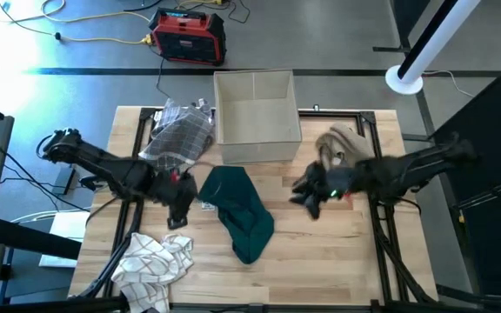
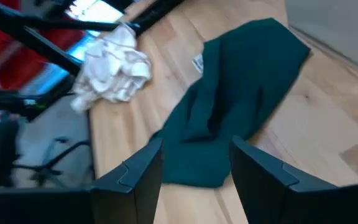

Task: Fold towel
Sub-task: Fold the green towel

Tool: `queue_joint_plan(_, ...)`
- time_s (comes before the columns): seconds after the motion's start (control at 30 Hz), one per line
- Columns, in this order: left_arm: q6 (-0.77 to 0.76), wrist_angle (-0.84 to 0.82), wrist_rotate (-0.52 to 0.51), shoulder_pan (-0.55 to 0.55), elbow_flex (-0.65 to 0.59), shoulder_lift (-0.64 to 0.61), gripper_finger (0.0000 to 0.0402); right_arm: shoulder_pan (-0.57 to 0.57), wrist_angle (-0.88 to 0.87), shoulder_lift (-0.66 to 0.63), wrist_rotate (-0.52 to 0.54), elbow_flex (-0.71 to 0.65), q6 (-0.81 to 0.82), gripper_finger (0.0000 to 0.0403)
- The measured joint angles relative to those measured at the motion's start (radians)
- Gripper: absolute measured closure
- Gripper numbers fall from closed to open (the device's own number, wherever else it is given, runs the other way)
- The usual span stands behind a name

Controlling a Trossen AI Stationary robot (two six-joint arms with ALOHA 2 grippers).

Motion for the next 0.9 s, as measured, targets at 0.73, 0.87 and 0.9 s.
queue_joint_plan(0.73,-0.267,0.093,-0.088,-0.277,-0.147,0.001,0.0209,0.017,0.251,0.685,0.096,0.226,-0.272,0.0236)
queue_joint_plan(0.87,-0.291,0.085,-0.085,-0.304,-0.150,0.001,0.0209,0.003,0.252,0.718,0.081,0.235,-0.263,0.0236)
queue_joint_plan(0.9,-0.294,0.084,-0.085,-0.308,-0.150,0.001,0.0209,0.001,0.250,0.723,0.081,0.235,-0.254,0.0237)
